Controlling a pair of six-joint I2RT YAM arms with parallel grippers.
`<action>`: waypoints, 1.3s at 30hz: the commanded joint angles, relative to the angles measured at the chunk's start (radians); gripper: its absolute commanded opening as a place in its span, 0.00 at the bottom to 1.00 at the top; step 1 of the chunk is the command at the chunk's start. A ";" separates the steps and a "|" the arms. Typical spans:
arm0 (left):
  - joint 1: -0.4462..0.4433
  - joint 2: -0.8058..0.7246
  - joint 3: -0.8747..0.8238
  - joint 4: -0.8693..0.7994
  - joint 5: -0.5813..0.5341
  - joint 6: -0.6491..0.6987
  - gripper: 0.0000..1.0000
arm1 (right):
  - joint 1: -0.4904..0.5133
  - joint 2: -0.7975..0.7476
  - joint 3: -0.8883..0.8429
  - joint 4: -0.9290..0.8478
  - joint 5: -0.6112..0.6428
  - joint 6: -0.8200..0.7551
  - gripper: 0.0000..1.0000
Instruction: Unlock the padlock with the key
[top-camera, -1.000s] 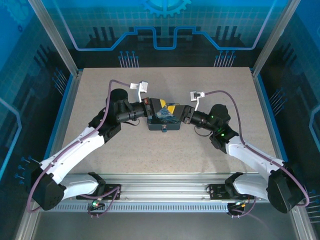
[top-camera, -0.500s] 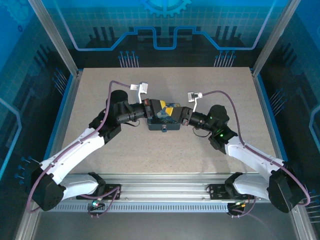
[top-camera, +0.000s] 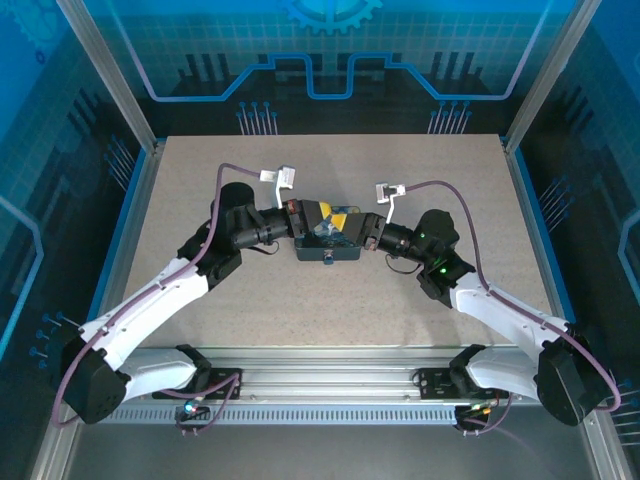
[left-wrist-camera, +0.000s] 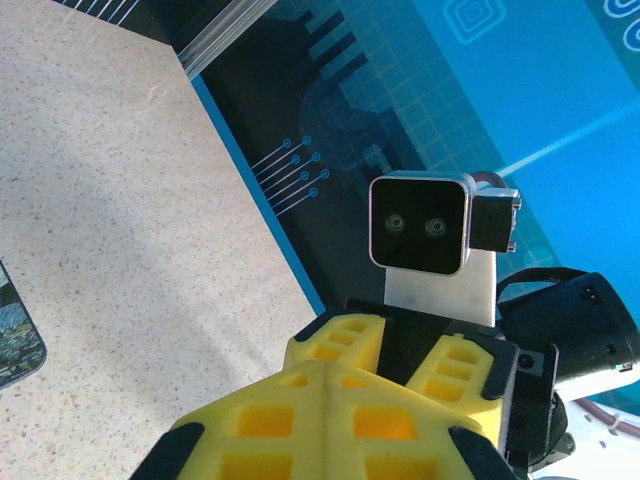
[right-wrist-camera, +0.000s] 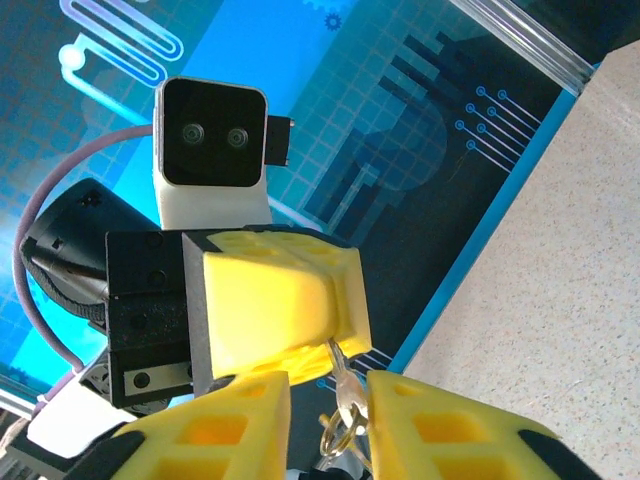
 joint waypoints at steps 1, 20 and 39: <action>-0.007 -0.032 -0.008 0.033 0.017 -0.014 0.00 | 0.002 -0.017 0.017 0.036 0.006 -0.008 0.22; -0.007 -0.092 -0.049 -0.034 -0.036 0.025 0.78 | -0.032 -0.111 0.023 -0.216 0.028 -0.154 0.00; -0.094 -0.050 -0.401 0.052 -0.268 0.158 0.99 | -0.195 0.162 0.326 -0.781 0.347 -0.604 0.00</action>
